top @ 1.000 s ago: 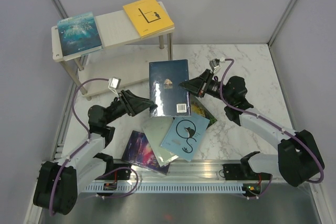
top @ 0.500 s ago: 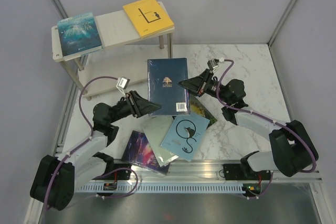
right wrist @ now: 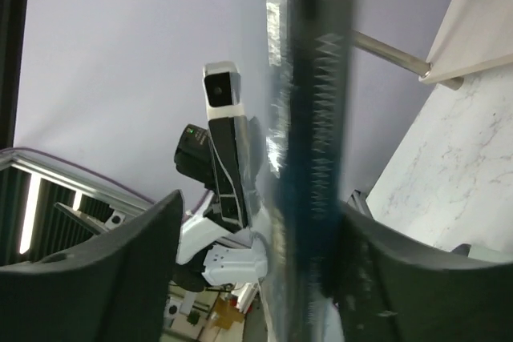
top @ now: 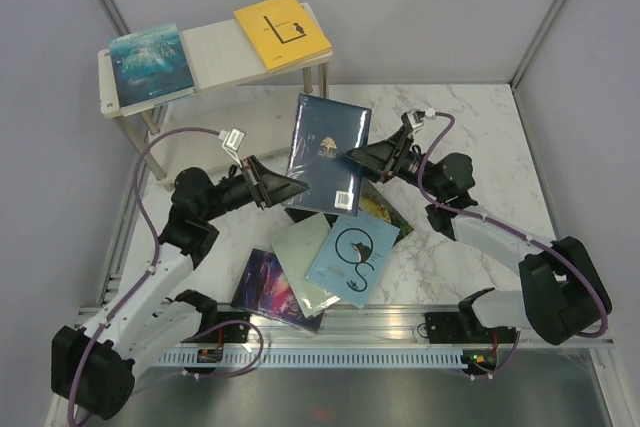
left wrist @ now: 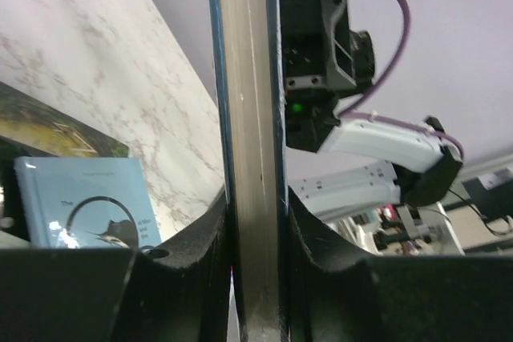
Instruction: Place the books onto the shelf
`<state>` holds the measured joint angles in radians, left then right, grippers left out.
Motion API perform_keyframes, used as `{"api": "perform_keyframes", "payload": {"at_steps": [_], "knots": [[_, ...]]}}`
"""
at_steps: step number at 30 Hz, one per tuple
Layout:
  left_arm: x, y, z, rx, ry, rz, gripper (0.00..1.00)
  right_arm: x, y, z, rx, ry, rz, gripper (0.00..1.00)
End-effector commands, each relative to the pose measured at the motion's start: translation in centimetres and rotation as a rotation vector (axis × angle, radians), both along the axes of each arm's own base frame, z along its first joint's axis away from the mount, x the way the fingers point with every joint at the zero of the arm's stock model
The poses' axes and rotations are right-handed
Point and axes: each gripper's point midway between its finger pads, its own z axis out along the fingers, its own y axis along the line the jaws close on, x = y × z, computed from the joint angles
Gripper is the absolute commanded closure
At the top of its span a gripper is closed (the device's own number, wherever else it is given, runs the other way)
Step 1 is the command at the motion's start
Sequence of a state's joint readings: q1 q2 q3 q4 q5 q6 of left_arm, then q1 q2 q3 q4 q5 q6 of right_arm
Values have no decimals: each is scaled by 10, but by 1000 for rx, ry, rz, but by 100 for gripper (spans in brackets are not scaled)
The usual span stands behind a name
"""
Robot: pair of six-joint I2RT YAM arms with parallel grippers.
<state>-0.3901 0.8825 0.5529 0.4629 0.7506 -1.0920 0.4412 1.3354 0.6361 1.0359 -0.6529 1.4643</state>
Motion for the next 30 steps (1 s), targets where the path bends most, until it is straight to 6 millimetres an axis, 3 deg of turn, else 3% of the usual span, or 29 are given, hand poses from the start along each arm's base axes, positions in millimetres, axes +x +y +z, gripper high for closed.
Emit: {"api": "perform_keyframes", "payload": {"at_steps": [1, 2, 3, 6, 7, 13, 16, 20, 21, 22, 24, 25, 30], "knots": [[16, 13, 38, 97, -163, 141, 98, -17, -7, 44, 20, -157, -6, 23], [16, 14, 55, 94, -190, 150, 98, -14, -7, 40, -17, -151, -20, 20], [17, 15, 56, 106, -178, 159, 98, -13, -8, 39, -33, -150, -29, 15], [23, 18, 79, 107, -205, 198, 98, -11, -17, 40, -90, -158, -73, 12], [25, 19, 92, 102, -229, 213, 98, -10, -24, 48, -96, -177, -106, 12], [41, 19, 131, 86, -271, 259, 98, -1, -63, 39, -225, -136, -254, 7], [50, 16, 130, 93, -258, 258, 98, 0, -73, 40, -234, -140, -273, 7], [58, 12, 99, 129, -194, 251, 98, 3, -74, 43, -214, -136, -269, 7], [43, 4, 117, 20, -182, 167, 98, 5, -73, 43, -208, -130, -266, 7], [43, 3, 102, 26, -152, 152, 98, 5, -73, 47, -189, -134, -264, 7], [37, 3, 97, -6, -136, 149, 98, 9, -71, 46, -172, -123, -254, 7], [37, 3, 78, -5, -97, 149, 98, 9, -71, 46, -158, -132, -248, 7], [26, 4, 66, -78, -65, 115, 98, 12, -72, 19, -236, -115, -269, 9]]}}
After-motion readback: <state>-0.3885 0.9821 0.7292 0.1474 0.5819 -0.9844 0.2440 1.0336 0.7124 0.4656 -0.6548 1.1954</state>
